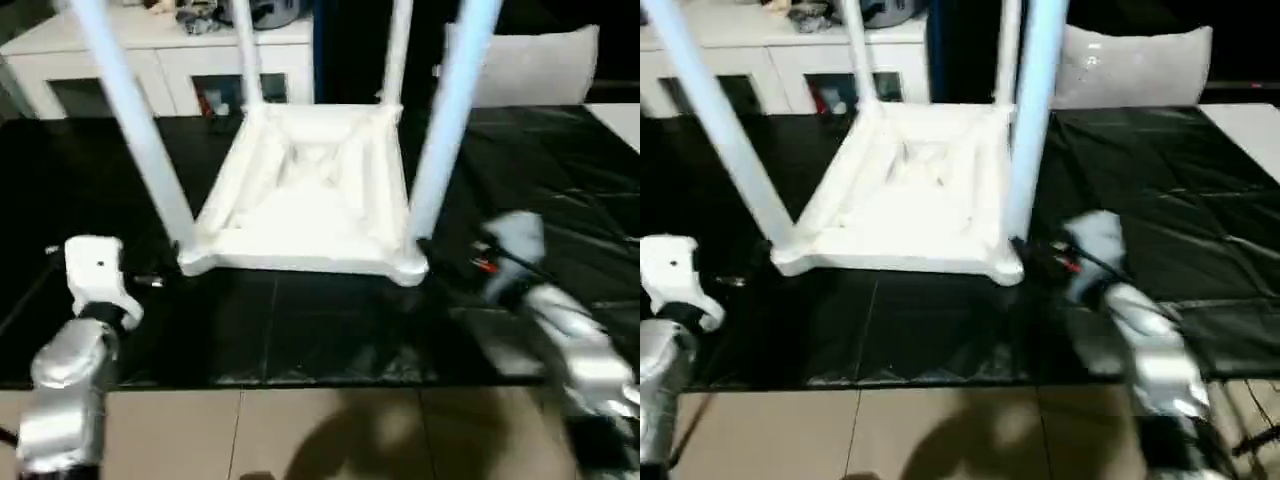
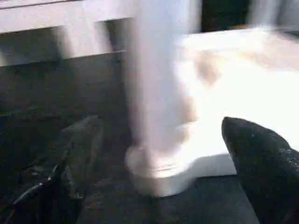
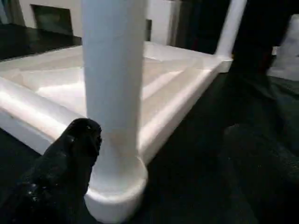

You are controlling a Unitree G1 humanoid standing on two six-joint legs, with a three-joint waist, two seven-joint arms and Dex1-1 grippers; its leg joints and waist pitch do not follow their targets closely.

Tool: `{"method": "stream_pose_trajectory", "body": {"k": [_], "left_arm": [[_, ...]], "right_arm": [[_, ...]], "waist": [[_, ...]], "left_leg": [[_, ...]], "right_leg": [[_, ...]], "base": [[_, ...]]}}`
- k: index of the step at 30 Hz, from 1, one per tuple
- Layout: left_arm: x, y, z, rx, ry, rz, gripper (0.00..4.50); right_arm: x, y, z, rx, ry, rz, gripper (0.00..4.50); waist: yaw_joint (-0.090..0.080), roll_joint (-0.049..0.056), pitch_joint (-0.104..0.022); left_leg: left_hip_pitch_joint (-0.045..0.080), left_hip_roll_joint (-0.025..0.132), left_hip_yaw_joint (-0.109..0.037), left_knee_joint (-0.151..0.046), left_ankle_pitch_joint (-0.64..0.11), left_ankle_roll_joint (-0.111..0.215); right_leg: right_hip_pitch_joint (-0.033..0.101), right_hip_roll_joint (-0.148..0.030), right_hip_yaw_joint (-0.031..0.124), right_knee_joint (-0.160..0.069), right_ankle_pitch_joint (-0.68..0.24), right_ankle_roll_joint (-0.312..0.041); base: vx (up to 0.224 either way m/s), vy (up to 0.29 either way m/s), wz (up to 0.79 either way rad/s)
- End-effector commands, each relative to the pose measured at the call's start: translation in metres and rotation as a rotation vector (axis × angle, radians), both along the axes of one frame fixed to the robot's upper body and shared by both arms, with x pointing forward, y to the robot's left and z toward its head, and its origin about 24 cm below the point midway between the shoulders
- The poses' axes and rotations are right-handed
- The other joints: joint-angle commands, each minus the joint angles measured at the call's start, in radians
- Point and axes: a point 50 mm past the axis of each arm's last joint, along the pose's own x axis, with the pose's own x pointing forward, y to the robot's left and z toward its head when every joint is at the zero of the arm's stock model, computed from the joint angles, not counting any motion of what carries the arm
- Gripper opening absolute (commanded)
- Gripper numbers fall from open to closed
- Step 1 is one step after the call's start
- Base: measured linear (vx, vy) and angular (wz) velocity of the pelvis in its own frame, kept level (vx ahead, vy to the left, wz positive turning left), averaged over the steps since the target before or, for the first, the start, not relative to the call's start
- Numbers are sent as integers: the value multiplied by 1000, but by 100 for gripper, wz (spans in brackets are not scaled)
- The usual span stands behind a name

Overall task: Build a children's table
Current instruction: Rotate table base

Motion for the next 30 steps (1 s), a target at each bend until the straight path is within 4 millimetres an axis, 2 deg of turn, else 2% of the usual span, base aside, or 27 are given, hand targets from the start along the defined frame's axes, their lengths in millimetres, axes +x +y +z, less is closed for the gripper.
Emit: {"method": "stream_pose_trajectory", "body": {"k": [1, 4, 5, 6, 7, 10, 11, 12, 15, 16, 17, 18, 20, 22, 23, 24, 25, 26, 28, 29, 30], "left_arm": [[3, -7, 2, -4, 12, -155, 441], [8, -9, 2, 9, 40, -271, 441], [10, -9, 2, 10, 46, -293, 441], [14, -6, 2, 20, 62, -291, 441], [18, -2, 1, 44, 76, -282, 441], [24, 8, 1, 71, 104, -252, 441], [24, 9, 3, 61, 98, -258, 441], [22, 9, 6, 31, 90, -268, 441], [19, 8, 6, 5, 83, -273, 441], [17, 6, 5, -13, 82, -270, 441], [15, 5, 4, -22, 82, -268, 441], [13, 4, 2, -40, 79, -261, 441], [7, 3, -4, -75, 71, -247, 441], [3, 4, -6, -89, 64, -218, 441], [3, 5, -6, -94, 61, -207, 441], [1, 9, -8, -91, 59, -185, 441], [-1, 12, -9, -89, 58, -172, 441], [-2, 12, -9, -88, 59, -168, 441], [-4, 16, -10, -85, 62, -155, 441], [-2, 20, -9, -64, 56, -136, 441], [4, 25, -6, -49, 39, -97, 441]], "right_arm": [[-6, -8, 2, -11, 45, 1, 450], [-23, -1, -5, -50, 142, 171, 450], [-28, 3, -5, -62, 151, 224, 450], [-32, 9, -5, -47, 160, 263, 450], [-34, 14, -4, -35, 166, 305, 450], [-40, 28, -6, -29, 185, 393, 450], [-41, 31, -5, -24, 185, 408, 450], [-41, 36, -4, -16, 184, 410, 450], [-36, 38, -3, -19, 176, 385, 450], [-31, 41, -3, -14, 168, 367, 450], [-28, 43, -3, -11, 163, 356, 450], [-26, 47, -3, 10, 163, 362, 450], [-21, 58, 2, 73, 153, 390, 450], [-18, 63, 4, 99, 144, 407, 450], [-18, 63, 5, 101, 146, 415, 450], [-17, 66, 5, 92, 152, 435, 450], [-17, 68, 5, 95, 157, 446, 450], [-17, 68, 5, 96, 157, 448, 450], [-16, 71, 5, 94, 156, 459, 450], [-15, 73, 6, 90, 152, 474, 450], [-14, 76, 6, 90, 152, 489, 450]], "waist": [[-1, -8, -55], [-5, -5, -53], [-6, -8, -53], [-9, -4, -52], [-9, -2, -52], [-20, -3, -54], [-22, 4, -55], [-27, 2, -56], [-27, 3, -58], [-28, -4, -57], [-28, -2, -57], [-32, -6, -55], [-30, -3, -53], [-31, -5, -54], [-29, -7, -54], [-28, -5, -54], [-29, -14, -54], [-26, -10, -55], [-26, -11, -56], [-25, -17, -55], [-24, -14, -55]], "left_leg": [[2, 12, 2, -80, -227, 63], [1, 11, 3, -81, -236, 66], [-1, 11, 3, -80, -235, 69], [-4, 8, 3, -81, -234, 72], [0, 8, 3, -80, -239, 72], [-2, 9, -1, -81, -237, 68], [1, 11, -2, -81, -238, 63], [-2, 13, -3, -82, -234, 62], [0, 15, -2, -80, -226, 60], [-2, 17, -1, -81, -222, 59], [-3, 17, -2, -81, -220, 57], [-3, 16, 0, -82, -225, 56], [1, 14, 3, -80, -235, 57], [-2, 16, 1, -81, -230, 59], [1, 16, 1, -81, -232, 59], [1, 18, 1, -82, -232, 56], [1, 18, 2, -82, -231, 55], [2, 18, 0, -82, -230, 53], [1, 18, 0, -83, -224, 51], [2, 18, 1, -83, -222, 52], [1, 14, 1, -83, -224, 54]], "right_leg": [[50, -48, 49, -77, -422, -61], [52, -47, 48, -81, -432, -59], [54, -48, 47, -81, -430, -54], [55, -48, 43, -83, -436, -53], [52, -46, 43, -85, -442, -49], [56, -46, 40, -83, -430, -47], [55, -47, 40, -81, -422, -58], [57, -47, 41, -78, -403, -71], [55, -49, 43, -72, -368, -101], [56, -50, 44, -70, -358, -115], [58, -52, 44, -67, -357, -118], [57, -52, 44, -70, -371, -119], [54, -51, 44, -75, -404, -108], [55, -53, 45, -73, -403, -106], [54, -52, 44, -74, -411, -98], [53, -51, 45, -75, -410, -93], [53, -49, 46, -75, -402, -90], [53, -50, 46, -72, -396, -91], [54, -50, 47, -71, -379, -94], [54, -50, 48, -72, -374, -96], [53, -47, 47, -70, -374, -94]], "base": [[0, 0, 0], [0, 0, 0], [0, 0, 0], [0, 0, 0], [0, 0, 0], [0, 0, 0], [0, 0, 0], [0, 0, 0], [0, 0, 0], [0, 0, 0], [0, 0, 0], [0, 0, 0], [0, 0, 0], [0, 0, 0], [0, 0, 0], [0, 0, 0], [0, 0, 0], [0, 0, 0], [0, 0, 0], [0, 0, 0], [0, 0, 0]]}}
